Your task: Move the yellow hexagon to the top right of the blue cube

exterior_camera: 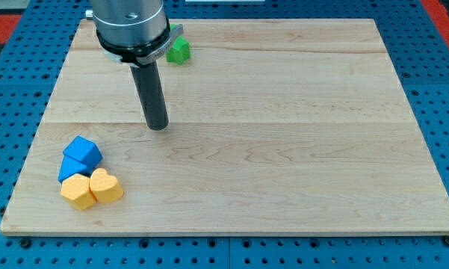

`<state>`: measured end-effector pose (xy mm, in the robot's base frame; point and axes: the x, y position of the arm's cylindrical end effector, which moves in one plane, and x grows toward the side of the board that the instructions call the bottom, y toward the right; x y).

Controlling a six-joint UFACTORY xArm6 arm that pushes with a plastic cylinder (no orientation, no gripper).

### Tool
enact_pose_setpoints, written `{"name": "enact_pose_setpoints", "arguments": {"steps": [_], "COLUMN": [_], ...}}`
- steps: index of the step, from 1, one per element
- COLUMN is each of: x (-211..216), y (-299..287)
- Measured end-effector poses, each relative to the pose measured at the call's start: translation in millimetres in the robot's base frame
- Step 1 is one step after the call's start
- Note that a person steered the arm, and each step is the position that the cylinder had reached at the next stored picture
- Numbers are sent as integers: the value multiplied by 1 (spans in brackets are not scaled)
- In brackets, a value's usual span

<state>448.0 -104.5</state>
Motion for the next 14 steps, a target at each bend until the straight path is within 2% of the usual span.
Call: {"name": "enact_pose_setpoints", "arguments": {"steps": [2,3,4,5,6,8,9,10,11,12,14], "x": [-2,-14,-15,24,53,158,130,73,69,12,49], "y": [-3,-35,-99,-162,-200,-140,-98,-40,16,28,42]}}
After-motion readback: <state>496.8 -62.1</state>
